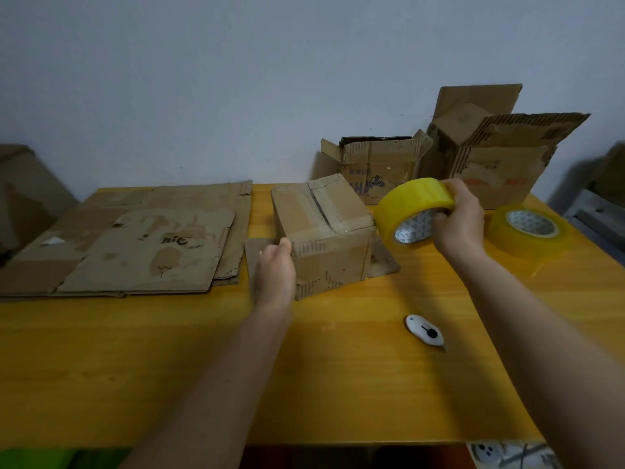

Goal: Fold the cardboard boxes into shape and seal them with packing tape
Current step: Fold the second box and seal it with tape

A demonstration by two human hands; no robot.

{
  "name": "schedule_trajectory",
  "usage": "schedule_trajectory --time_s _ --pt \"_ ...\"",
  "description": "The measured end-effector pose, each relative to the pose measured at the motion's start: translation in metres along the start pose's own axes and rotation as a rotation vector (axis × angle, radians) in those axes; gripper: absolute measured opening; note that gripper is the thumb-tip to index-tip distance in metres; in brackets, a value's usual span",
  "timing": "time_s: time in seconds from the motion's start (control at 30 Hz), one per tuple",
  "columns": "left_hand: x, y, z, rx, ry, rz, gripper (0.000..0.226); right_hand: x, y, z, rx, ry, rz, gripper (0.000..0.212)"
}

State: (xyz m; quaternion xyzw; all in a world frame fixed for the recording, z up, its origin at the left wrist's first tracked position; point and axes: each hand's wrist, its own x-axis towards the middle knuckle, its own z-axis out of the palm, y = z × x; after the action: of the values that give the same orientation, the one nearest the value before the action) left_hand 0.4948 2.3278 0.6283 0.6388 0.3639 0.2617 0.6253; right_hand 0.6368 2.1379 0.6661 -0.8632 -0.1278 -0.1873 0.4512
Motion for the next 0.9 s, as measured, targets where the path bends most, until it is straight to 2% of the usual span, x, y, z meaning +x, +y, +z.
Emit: schedule_trajectory --time_s 0.1,0.17,0.27,0.33,0.37,0.4,0.47,0.5,0.57,0.6,0.67,0.73,0.9 --pt "-0.005 -0.008 0.007 -0.101 -0.035 -0.119 0.029 -0.001 0.000 0.000 0.005 -0.009 0.016 0.038" --pt "-0.005 -0.012 0.007 -0.014 -0.018 -0.149 0.036 -0.002 0.000 0.000 0.003 -0.014 0.029 0.036" --pt "-0.004 -0.017 0.005 0.072 0.052 -0.065 0.041 -0.002 -0.001 -0.001 0.011 -0.025 0.036 0.035" --pt "-0.008 -0.013 0.003 0.086 0.204 0.077 0.019 -0.002 -0.002 0.000 0.019 -0.045 0.040 0.033" --pt "-0.011 -0.010 0.001 0.125 0.288 0.234 0.014 -0.003 -0.002 0.000 0.022 -0.050 0.045 0.032" --pt "-0.015 -0.005 0.001 0.205 0.327 0.451 0.022 -0.003 -0.002 0.000 0.024 -0.052 0.050 0.032" --pt "-0.021 0.002 0.005 0.437 0.236 0.761 0.040 -0.002 -0.003 0.001 0.028 -0.051 0.059 0.033" --pt "-0.023 0.005 0.008 0.556 0.167 0.809 0.045 -0.002 -0.003 0.001 0.031 -0.049 0.062 0.033" --pt "-0.023 0.004 0.014 0.676 0.093 0.769 0.052 -0.002 -0.003 0.001 0.037 -0.047 0.065 0.032" --pt "-0.022 0.002 0.014 0.638 0.107 0.712 0.054 -0.002 -0.003 0.001 0.040 -0.047 0.066 0.032" --pt "-0.020 0.004 0.008 0.387 0.186 0.496 0.052 -0.003 -0.002 0.000 0.044 -0.046 0.068 0.033" --pt "-0.014 0.009 0.001 0.127 0.140 0.273 0.045 -0.003 -0.002 -0.001 0.048 -0.042 0.071 0.033" --pt "-0.005 0.013 -0.008 -0.076 0.053 0.019 0.021 -0.004 -0.006 0.000 0.063 -0.017 0.084 0.034"
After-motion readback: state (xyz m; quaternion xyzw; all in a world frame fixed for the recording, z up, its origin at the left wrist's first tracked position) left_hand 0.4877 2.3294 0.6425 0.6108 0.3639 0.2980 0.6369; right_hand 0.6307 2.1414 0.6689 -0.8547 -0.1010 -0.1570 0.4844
